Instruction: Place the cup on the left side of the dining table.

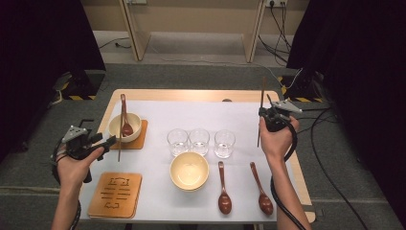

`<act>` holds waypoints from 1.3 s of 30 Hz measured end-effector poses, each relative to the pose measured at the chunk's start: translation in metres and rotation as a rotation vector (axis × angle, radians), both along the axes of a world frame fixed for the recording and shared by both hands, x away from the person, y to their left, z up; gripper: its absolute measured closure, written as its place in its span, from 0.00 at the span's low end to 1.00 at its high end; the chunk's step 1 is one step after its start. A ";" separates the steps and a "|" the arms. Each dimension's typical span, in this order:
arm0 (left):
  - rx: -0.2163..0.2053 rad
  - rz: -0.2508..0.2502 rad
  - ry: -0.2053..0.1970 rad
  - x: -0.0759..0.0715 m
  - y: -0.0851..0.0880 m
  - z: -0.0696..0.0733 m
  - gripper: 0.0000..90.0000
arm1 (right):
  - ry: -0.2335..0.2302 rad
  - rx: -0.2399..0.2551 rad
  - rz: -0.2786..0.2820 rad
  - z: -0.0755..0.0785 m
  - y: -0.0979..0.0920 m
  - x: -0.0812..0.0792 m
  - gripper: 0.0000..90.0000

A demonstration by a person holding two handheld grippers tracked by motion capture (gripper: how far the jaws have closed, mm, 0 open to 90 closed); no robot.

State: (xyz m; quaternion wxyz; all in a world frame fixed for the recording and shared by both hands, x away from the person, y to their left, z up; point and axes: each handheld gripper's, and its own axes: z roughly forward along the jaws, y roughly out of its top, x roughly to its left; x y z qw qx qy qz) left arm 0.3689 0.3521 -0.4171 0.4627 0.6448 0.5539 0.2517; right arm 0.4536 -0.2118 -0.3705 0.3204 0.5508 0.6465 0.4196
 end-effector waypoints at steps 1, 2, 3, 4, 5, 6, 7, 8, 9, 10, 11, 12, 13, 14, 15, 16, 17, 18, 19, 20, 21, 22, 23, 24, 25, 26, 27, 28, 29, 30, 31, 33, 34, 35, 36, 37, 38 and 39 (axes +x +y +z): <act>0.000 0.000 0.000 0.000 0.000 0.000 0.41 | -0.006 0.001 0.000 0.000 0.001 0.000 0.95; 0.000 0.001 0.000 0.000 0.000 0.000 0.41 | -0.016 0.002 0.002 0.000 0.003 0.001 0.95; 0.001 0.002 -0.004 0.000 0.000 0.000 0.41 | -0.018 0.002 0.004 0.000 0.004 0.001 0.95; 0.002 0.003 -0.009 0.000 0.000 0.000 0.41 | -0.023 0.002 0.005 0.000 0.006 0.002 0.95; 0.004 0.003 -0.012 0.000 0.000 0.000 0.41 | -0.032 0.003 0.007 0.000 0.007 0.003 0.95; 0.004 0.003 -0.014 0.000 0.000 0.000 0.41 | -0.037 0.001 0.008 0.000 0.009 0.003 0.95; 0.004 0.004 -0.016 0.000 0.000 0.001 0.41 | -0.044 0.000 0.011 0.000 0.010 0.004 0.95; 0.003 0.006 -0.018 -0.001 0.000 0.001 0.41 | -0.050 0.000 0.012 0.000 0.012 0.004 0.95; 0.007 0.007 -0.019 -0.001 0.000 0.001 0.41 | -0.056 -0.001 0.014 0.000 0.013 0.005 0.95; 0.009 0.008 -0.018 -0.001 0.000 0.001 0.41 | -0.059 0.002 0.019 0.000 0.015 0.006 0.95; 0.008 0.008 -0.019 -0.001 0.000 0.001 0.41 | -0.065 0.002 0.020 0.001 0.017 0.006 0.95; 0.008 0.009 -0.018 -0.001 0.000 0.001 0.41 | -0.067 -0.002 0.020 0.001 0.018 0.007 0.95; 0.009 0.008 -0.017 -0.001 0.000 0.001 0.41 | -0.068 0.004 0.022 0.001 0.020 0.008 0.95; 0.010 0.008 -0.017 -0.001 0.000 0.001 0.41 | -0.073 0.005 0.024 0.001 0.021 0.008 0.95; 0.010 0.007 -0.017 0.000 0.000 0.000 0.41 | -0.079 0.001 0.024 0.002 0.023 0.009 0.95; 0.011 0.006 -0.017 0.000 0.000 0.000 0.41 | -0.079 0.004 0.027 0.002 0.025 0.010 0.95; 0.011 0.006 -0.018 -0.001 -0.001 0.000 0.41 | -0.083 0.006 0.030 0.003 0.027 0.010 0.95; 0.010 0.005 -0.018 -0.001 -0.001 0.001 0.41 | -0.085 0.004 0.031 0.003 0.029 0.011 0.95; 0.011 0.005 -0.019 -0.001 -0.001 0.001 0.41 | -0.083 -0.002 0.036 0.004 0.031 0.012 0.95; 0.011 0.006 -0.020 -0.001 -0.001 0.001 0.41 | -0.087 0.001 0.040 0.005 0.033 0.013 0.95; 0.010 0.006 -0.019 -0.001 0.000 0.001 0.41 | -0.091 -0.001 0.044 0.006 0.036 0.013 0.95; 0.009 0.006 -0.018 -0.001 0.000 0.000 0.41 | -0.094 -0.001 0.046 0.007 0.038 0.013 0.95; 0.009 0.006 -0.018 0.000 0.000 0.000 0.41 | -0.100 -0.002 0.052 0.008 0.041 0.014 0.95; 0.007 0.005 -0.016 0.000 0.000 0.000 0.41 | -0.103 -0.003 0.055 0.009 0.043 0.015 0.95; 0.007 0.005 -0.015 0.000 -0.001 -0.001 0.41 | -0.103 0.000 0.058 0.010 0.045 0.015 0.95; 0.008 0.005 -0.015 0.000 -0.001 -0.001 0.41 | -0.108 -0.001 0.062 0.010 0.047 0.016 0.95; 0.007 0.004 -0.015 0.000 -0.001 0.000 0.41 | -0.111 0.000 0.062 0.010 0.049 0.017 0.95; 0.007 0.004 -0.016 0.000 -0.001 0.000 0.41 | -0.113 0.002 0.064 0.010 0.051 0.017 0.95; 0.008 0.004 -0.017 0.000 0.000 0.000 0.41 | -0.117 0.001 0.067 0.010 0.052 0.018 0.95; 0.007 0.005 -0.018 -0.001 0.000 0.000 0.41 | -0.121 0.002 0.069 0.010 0.054 0.019 0.95; 0.005 0.006 -0.020 -0.001 0.000 0.001 0.41 | -0.121 0.005 0.072 0.010 0.056 0.020 0.95; 0.004 0.008 -0.020 -0.001 0.001 0.001 0.41 | -0.125 0.003 0.075 0.010 0.059 0.021 0.95; 0.004 0.009 -0.021 -0.001 0.001 0.001 0.41 | -0.125 0.004 0.078 0.010 0.060 0.022 0.95; 0.004 0.009 -0.021 -0.001 0.001 0.001 0.41 | -0.128 0.002 0.080 0.010 0.062 0.022 0.95; 0.002 0.009 -0.021 -0.001 0.001 0.001 0.41 | -0.130 0.003 0.082 0.010 0.063 0.023 0.95; 0.002 0.009 -0.020 -0.001 0.001 0.001 0.41 | -0.131 0.002 0.083 0.010 0.064 0.023 0.95; 0.002 0.008 -0.020 -0.001 0.001 0.000 0.41 | -0.133 0.004 0.085 0.010 0.065 0.024 0.95; 0.001 0.007 -0.020 -0.001 0.001 0.000 0.41 | -0.138 0.003 0.086 0.010 0.067 0.024 0.95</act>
